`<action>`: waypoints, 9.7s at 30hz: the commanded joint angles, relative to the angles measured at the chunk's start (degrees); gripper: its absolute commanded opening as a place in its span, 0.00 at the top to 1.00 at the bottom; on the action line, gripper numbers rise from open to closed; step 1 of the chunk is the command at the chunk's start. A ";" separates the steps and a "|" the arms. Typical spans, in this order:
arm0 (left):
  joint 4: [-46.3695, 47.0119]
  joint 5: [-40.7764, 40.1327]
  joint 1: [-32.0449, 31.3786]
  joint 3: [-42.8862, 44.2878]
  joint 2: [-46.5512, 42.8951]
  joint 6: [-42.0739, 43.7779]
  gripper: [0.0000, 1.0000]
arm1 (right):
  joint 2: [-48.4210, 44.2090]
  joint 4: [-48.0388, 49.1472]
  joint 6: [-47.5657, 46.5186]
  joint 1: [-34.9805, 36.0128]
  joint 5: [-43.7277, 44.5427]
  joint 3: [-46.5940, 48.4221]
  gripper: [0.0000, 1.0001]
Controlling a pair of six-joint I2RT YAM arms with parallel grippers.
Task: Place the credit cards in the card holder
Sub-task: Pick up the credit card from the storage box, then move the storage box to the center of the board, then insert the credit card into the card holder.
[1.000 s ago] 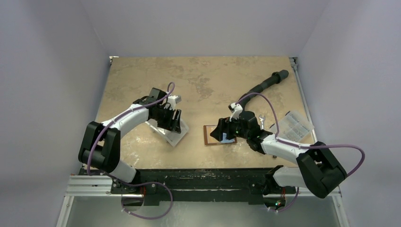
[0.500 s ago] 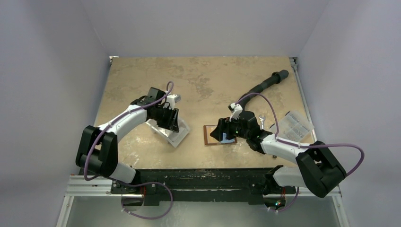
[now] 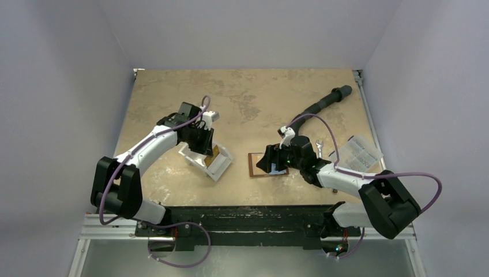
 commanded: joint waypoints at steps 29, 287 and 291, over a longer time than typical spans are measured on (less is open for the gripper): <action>-1.74 -7.94 0.22 10.12 -21.39 -6.23 1.00 | 7.92 7.18 9.29 7.67 -4.01 6.91 0.29; 65.77 -10.70 -27.35 -14.97 17.41 -45.76 0.65 | -2.28 -8.01 13.69 -10.74 5.26 -5.75 0.49; 55.86 -12.66 -28.14 -11.00 16.08 -39.80 0.59 | -2.02 -7.94 13.51 -10.72 5.24 -5.57 0.49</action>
